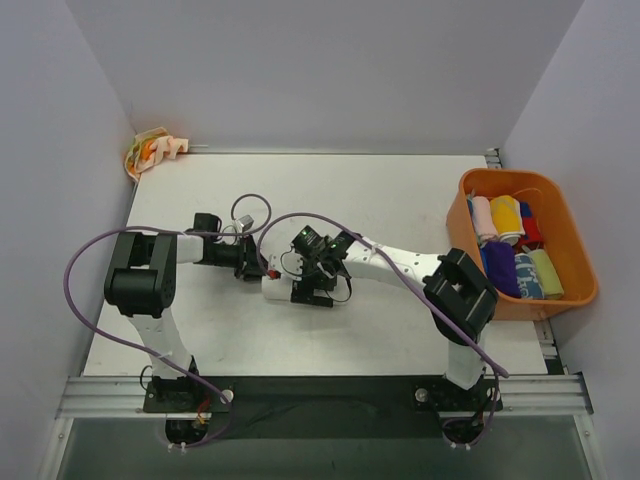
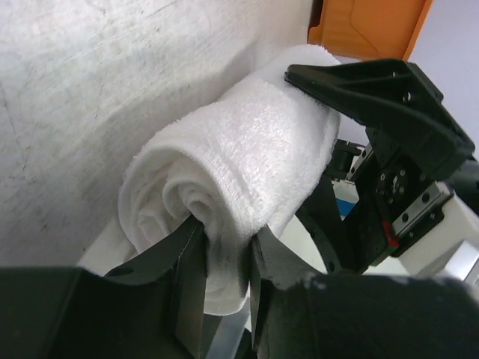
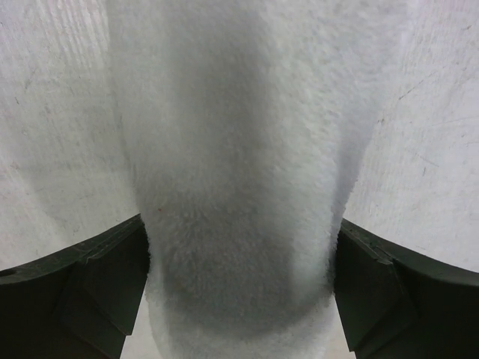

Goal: Roll the towels
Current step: Place the rolled towel into the container

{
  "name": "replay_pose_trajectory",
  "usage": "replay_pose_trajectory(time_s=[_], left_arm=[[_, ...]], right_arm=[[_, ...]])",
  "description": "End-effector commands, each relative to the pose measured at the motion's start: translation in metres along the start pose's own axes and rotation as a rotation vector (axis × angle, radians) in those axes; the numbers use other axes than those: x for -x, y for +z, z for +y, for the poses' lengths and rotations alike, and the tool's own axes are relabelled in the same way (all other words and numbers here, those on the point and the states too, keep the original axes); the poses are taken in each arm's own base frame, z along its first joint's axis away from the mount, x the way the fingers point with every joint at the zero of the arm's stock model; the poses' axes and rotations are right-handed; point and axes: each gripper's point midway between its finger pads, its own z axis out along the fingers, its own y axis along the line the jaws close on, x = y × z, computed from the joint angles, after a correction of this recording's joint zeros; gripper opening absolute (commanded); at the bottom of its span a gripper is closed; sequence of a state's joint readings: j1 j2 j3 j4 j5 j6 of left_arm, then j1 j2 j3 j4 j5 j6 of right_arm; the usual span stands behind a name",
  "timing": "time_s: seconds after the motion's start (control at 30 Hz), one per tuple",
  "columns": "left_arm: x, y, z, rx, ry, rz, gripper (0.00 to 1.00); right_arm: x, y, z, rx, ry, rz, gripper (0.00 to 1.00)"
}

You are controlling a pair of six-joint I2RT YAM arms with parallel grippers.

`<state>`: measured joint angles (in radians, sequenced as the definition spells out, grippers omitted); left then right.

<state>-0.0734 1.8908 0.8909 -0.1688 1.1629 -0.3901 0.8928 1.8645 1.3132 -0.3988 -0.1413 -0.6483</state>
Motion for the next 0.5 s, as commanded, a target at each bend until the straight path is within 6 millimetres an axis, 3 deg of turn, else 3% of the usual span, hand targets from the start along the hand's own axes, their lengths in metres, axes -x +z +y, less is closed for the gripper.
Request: replay_pose_trajectory(time_s=[0.0, 0.2, 0.47], left_arm=[[-0.008, -0.002, 0.025, 0.166, -0.108, 0.006, 0.00], [-0.008, -0.002, 0.031, 0.211, -0.175, -0.006, 0.00], [-0.002, 0.000, 0.033, 0.171, -0.191, -0.003, 0.01]], right_arm=[[0.002, -0.013, -0.011, -0.100, -0.025, 0.019, 0.92], [0.004, 0.004, -0.005, -0.075, 0.002, 0.038, 0.89], [-0.020, 0.035, 0.012, 0.047, 0.042, 0.064, 0.85]])
